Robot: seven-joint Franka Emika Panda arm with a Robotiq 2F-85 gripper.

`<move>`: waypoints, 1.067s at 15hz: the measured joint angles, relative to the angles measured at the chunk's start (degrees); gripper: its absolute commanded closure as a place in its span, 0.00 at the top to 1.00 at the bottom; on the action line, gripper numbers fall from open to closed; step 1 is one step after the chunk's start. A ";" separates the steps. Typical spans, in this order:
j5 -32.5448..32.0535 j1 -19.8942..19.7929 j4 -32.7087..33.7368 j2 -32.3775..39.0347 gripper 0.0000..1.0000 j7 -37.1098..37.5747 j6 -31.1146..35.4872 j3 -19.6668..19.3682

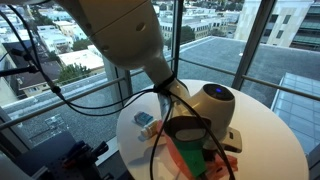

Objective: Remove the white bottle from the orange plastic bag

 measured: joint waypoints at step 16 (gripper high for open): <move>10.15 -0.81 -1.13 -9.52 0.25 -8.77 0.74 4.14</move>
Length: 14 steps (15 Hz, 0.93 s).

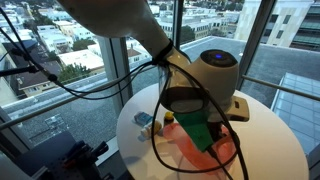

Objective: Remove the white bottle from the orange plastic bag

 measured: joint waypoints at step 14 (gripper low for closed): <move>3.58 0.40 0.75 -5.11 0.25 -3.41 -0.57 -1.58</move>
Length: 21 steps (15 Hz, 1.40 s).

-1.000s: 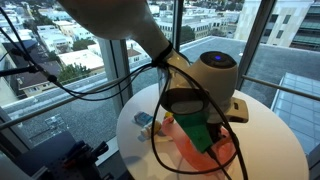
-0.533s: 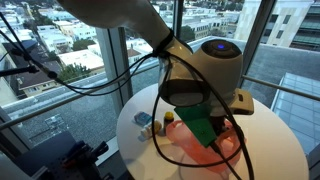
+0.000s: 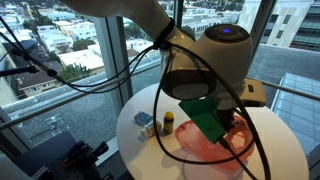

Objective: Remove the white bottle from the orange plastic bag

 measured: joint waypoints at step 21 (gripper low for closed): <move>-2.92 2.85 0.04 -0.37 0.25 -9.67 -29.65 -4.54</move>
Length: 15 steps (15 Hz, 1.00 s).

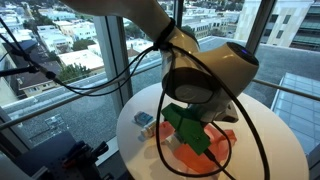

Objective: Remove the white bottle from the orange plastic bag

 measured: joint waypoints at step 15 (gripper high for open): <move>-10.79 3.84 -15.90 -10.59 0.25 0.07 10.57 -4.44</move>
